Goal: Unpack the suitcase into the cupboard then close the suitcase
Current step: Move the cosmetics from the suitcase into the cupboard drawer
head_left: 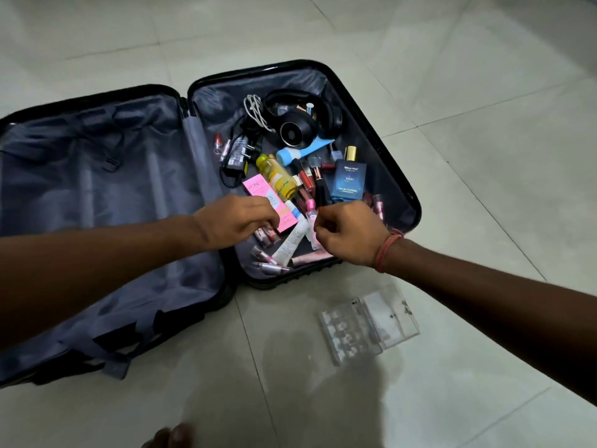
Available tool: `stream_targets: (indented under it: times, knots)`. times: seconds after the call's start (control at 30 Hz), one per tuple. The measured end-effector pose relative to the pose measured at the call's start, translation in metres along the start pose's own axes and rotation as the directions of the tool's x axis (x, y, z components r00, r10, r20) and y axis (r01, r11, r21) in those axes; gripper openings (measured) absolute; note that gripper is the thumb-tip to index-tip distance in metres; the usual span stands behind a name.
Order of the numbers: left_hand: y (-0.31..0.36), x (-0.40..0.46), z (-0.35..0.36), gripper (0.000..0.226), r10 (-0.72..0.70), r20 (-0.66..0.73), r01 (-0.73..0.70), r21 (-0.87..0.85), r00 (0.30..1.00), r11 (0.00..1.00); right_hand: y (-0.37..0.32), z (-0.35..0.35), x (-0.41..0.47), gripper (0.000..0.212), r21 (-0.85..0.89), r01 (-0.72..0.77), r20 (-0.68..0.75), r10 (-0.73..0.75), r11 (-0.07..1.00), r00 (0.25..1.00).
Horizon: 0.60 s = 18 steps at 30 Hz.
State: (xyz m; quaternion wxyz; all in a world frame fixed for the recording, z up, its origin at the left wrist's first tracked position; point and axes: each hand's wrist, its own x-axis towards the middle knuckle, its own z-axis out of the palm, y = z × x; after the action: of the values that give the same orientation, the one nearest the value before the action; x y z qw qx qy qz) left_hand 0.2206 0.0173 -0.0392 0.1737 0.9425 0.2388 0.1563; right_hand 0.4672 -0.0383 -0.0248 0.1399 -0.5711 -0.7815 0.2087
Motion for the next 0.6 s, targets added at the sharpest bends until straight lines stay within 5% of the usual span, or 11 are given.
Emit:
stream_targets:
  times: [0.13, 0.27, 0.37, 0.47, 0.6]
  knots:
    - [0.002, 0.004, 0.0, 0.008, -0.275, -0.161, 0.289, 0.071, 0.948, 0.955, 0.004, 0.019, 0.031, 0.02, -0.083, 0.195, 0.026, -0.193, 0.977, 0.981]
    - [0.01, 0.015, -0.015, 0.02, -0.675, -0.211, 0.693, 0.017, 0.707, 0.721, 0.006, 0.026, 0.053, 0.021, -0.205, 0.425, 0.054, -0.423, 0.882, 0.904]
    - [0.01, 0.014, -0.025, 0.036, -0.875, -0.001, 0.86, -0.184, 0.484, 0.476, 0.003, 0.034, 0.063, 0.015, -0.343, 0.573, 0.1, -0.578, 0.744, 0.81]
    - [0.006, 0.014, -0.036, 0.045, -0.895, 0.274, 0.909, -0.331, 0.351, 0.255, -0.014, 0.049, 0.064, 0.014, -0.361, 0.636, 0.166, -0.625, 0.682, 0.763]
    - [-0.003, 0.014, -0.052, 0.052, -0.833, 0.495, 0.921, -0.386, 0.246, 0.042, -0.046, 0.064, 0.064, 0.031, -0.352, 0.346, 0.137, -0.317, 0.87, 0.938]
